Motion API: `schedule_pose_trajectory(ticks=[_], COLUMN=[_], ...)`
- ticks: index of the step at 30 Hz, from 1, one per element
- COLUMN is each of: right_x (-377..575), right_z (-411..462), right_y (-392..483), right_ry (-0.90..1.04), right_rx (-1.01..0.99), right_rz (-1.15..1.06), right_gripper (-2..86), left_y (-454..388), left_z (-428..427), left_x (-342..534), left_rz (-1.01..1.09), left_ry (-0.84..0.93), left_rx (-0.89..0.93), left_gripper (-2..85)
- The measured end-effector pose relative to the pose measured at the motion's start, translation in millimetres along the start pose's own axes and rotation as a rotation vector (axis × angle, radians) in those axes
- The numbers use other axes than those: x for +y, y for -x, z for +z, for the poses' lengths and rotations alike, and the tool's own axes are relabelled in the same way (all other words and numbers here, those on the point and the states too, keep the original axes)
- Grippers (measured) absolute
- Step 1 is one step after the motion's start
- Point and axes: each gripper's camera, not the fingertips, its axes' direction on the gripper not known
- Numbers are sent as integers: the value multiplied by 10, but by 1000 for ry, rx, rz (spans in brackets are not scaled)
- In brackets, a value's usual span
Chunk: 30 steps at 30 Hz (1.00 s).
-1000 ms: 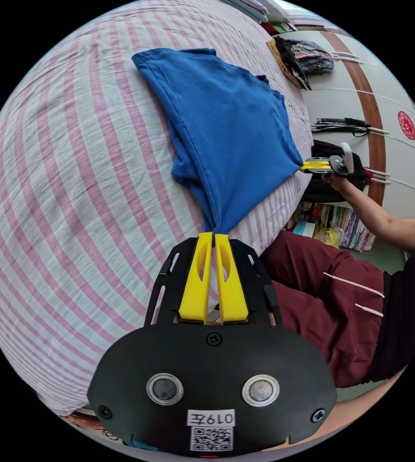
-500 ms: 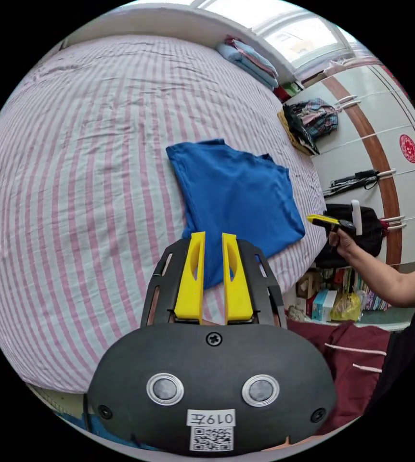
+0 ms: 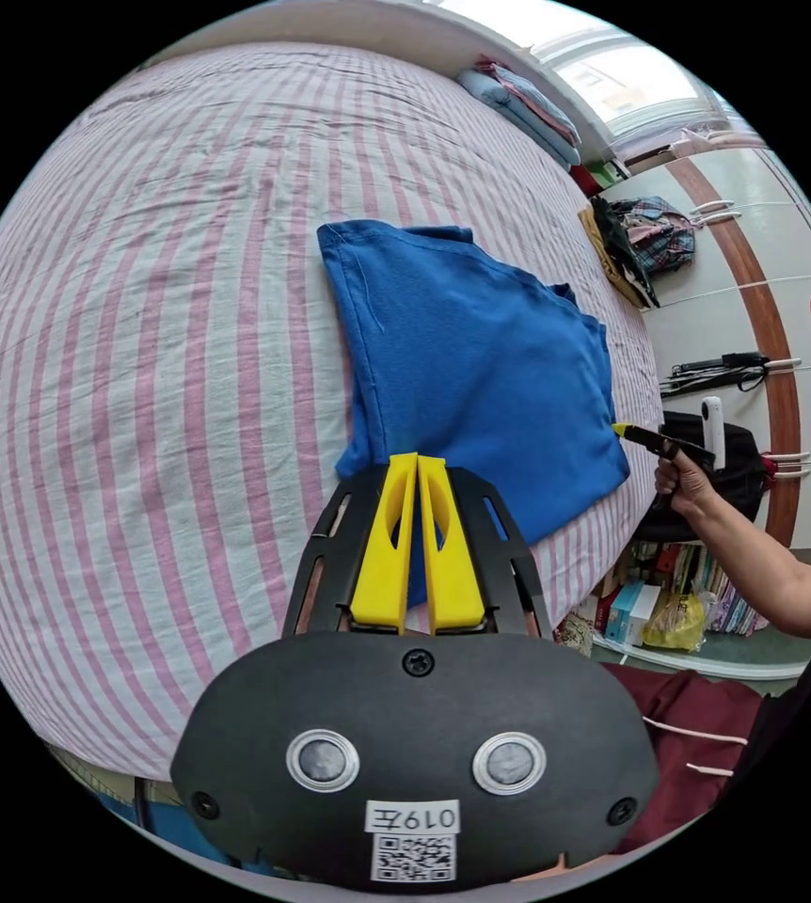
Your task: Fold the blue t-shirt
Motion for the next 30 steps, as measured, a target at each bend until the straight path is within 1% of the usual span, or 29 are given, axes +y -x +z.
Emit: schedule_pose_trajectory(ticks=[1,4,6,7,10,13,15,18,23,25,27,30], right_x=[43,51,-41,-109,-225,-206,-164,-101,-32,-14,-15,-40], right_z=[-65,-212,-211,-205,-159,-120,-95,-78,-143,-185,-224,-424], right_y=[-38,-171,-220,-202,-44,211,319,346,320,301,273,246], right_ry=[-19,-89,-92,-95,-70,-43,-32,-28,-23,-32,-23,-88], right_rx=[-27,-49,-51,-25,74,221,252,233,267,244,221,226], right_rz=[-11,23,29,11,-67,-163,-191,-156,-149,-149,-140,-138], right_gripper=[45,57,58,57,52,60,65,61,10,14,44,49], left_y=[-28,-222,-398,-446,-695,-948,-1128,-1219,-1218,-1220,-1237,-1281], left_z=[-27,-248,-363,-371,-331,-246,-220,-192,-213,-248,-304,-413], left_x=[10,39,-23,-53,-217,-337,-363,-389,-404,-400,-402,-400], left_rz=[1,19,46,56,116,168,209,198,168,171,173,170], left_ry=[-3,-95,-169,-180,-185,-132,-121,-95,-60,-58,-49,-65], left_rx=[-3,-48,-45,-51,-152,-318,-385,-392,-396,-378,-367,-383], left_gripper=[8,9,9,9,8,8,8,8,7,7,7,7])
